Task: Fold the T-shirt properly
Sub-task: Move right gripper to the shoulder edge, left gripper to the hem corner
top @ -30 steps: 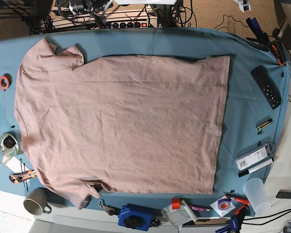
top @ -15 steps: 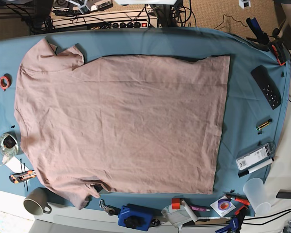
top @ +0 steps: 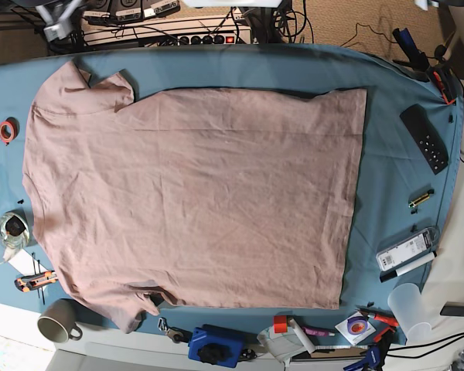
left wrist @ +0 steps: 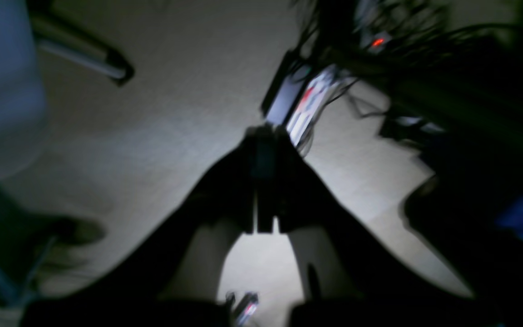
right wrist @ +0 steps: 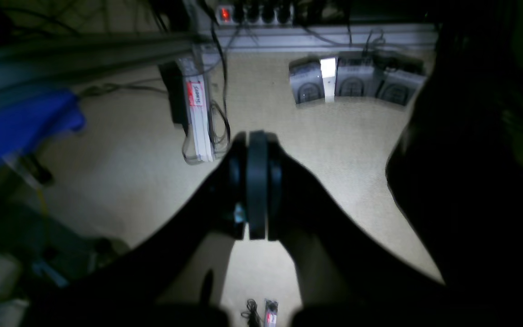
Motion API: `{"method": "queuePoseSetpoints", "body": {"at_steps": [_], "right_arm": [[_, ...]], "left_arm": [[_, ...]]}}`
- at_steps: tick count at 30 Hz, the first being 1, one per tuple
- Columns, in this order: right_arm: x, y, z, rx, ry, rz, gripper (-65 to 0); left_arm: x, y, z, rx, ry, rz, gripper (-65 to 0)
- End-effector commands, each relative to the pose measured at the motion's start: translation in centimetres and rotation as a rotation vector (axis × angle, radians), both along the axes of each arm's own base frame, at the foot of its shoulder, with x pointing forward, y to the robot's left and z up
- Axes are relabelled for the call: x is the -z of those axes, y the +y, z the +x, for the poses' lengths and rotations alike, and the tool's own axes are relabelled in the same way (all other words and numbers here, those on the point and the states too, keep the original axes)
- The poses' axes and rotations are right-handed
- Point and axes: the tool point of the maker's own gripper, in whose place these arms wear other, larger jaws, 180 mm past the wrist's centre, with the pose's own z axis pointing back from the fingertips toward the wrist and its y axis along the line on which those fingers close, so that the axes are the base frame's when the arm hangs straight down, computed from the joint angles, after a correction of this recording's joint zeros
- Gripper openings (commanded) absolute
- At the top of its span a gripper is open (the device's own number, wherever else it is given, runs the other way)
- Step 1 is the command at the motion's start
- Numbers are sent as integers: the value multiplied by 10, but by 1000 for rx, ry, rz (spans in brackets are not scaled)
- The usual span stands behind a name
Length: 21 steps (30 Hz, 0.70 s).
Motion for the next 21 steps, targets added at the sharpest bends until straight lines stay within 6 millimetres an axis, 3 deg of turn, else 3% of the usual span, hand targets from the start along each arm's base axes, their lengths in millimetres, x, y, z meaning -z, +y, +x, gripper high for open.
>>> {"method": "queuePoseSetpoints", "body": {"at_steps": [1, 6, 10, 16, 21], "right_arm": [[-15, -7, 8, -8, -38, -8, -650], [-66, -33, 40, 11, -213, -64, -650], [-96, -52, 58, 49, -320, -111, -650], [-109, -62, 76, 74, -400, -142, -650], [-110, -69, 85, 71, -418, -184, -650]], "left_arm": [[-14, 6, -1, 5, -14, 3, -650], [-52, 20, 19, -9, -127, -16, -650], [-75, 22, 40, 15, -254, -35, -650], [-98, 0, 70, 109, -411, -109, -650], [-105, -5, 80, 147, -446, -106, -650]]}}
